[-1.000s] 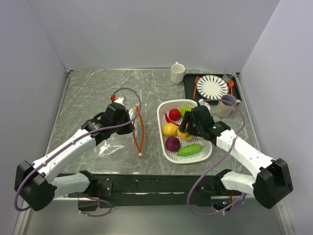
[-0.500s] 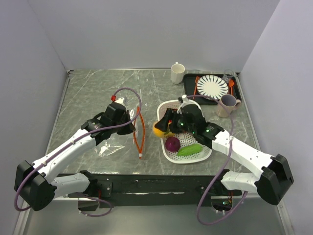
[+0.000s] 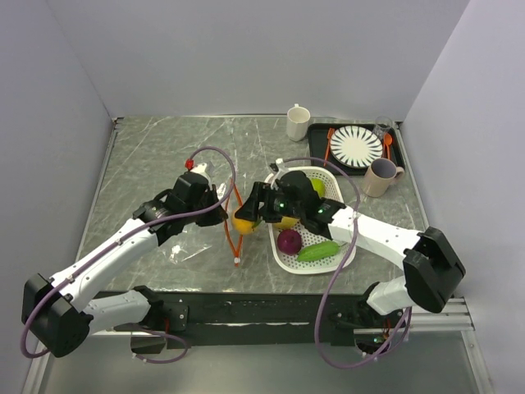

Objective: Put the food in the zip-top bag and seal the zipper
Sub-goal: Place the fake fruit in the zipper food storage bag.

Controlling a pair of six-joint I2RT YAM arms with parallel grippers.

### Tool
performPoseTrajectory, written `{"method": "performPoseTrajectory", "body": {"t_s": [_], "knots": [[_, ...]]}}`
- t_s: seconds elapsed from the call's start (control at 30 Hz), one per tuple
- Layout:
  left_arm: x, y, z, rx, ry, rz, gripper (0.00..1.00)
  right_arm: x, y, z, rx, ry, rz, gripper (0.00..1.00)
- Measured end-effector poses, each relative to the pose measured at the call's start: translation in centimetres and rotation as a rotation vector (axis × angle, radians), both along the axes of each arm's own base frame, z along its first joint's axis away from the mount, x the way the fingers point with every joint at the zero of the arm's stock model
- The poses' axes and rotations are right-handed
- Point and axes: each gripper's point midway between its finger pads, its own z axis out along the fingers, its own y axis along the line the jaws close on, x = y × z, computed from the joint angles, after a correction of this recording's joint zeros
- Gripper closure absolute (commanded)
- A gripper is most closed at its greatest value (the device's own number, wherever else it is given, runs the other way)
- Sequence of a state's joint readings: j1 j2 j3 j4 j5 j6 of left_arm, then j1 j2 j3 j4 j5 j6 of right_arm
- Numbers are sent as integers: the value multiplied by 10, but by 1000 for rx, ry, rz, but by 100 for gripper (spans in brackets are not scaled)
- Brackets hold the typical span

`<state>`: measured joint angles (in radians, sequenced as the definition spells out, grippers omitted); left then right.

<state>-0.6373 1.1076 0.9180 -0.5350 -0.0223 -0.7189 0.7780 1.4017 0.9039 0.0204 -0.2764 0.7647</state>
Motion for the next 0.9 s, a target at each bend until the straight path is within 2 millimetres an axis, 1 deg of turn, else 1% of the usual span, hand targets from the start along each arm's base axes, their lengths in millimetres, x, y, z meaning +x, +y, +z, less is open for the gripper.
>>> {"method": "performPoseTrajectory", "body": {"t_s": [0.17,0.33,0.43,0.53,0.6,0.67,0.77,0.9], "knots": [[0,0,0,2,0,2,99,0,11,4,10,-7,25,57],[1,4,-2,12,6,14,99,3,16,-9,-13,15,28,57],[0,1,1,-4,-1,4,99,1,17,-18,-31,34,33,57],[-1,0,7,-21,-12,-4,99,-1,20,-21,-37,42,43,57],[-2,-1,9,-29,-16,-8,99,-1,21,-19,-35,40,45,56],[-2,0,11,-31,-20,-7,99,0,23,-16,-36,39,46,52],[-3,0,13,-37,-28,-6,99,3,21,-14,-55,38,25,42],[-5,0,21,-54,-43,-10,99,12,18,-12,-93,22,-13,40]]}}
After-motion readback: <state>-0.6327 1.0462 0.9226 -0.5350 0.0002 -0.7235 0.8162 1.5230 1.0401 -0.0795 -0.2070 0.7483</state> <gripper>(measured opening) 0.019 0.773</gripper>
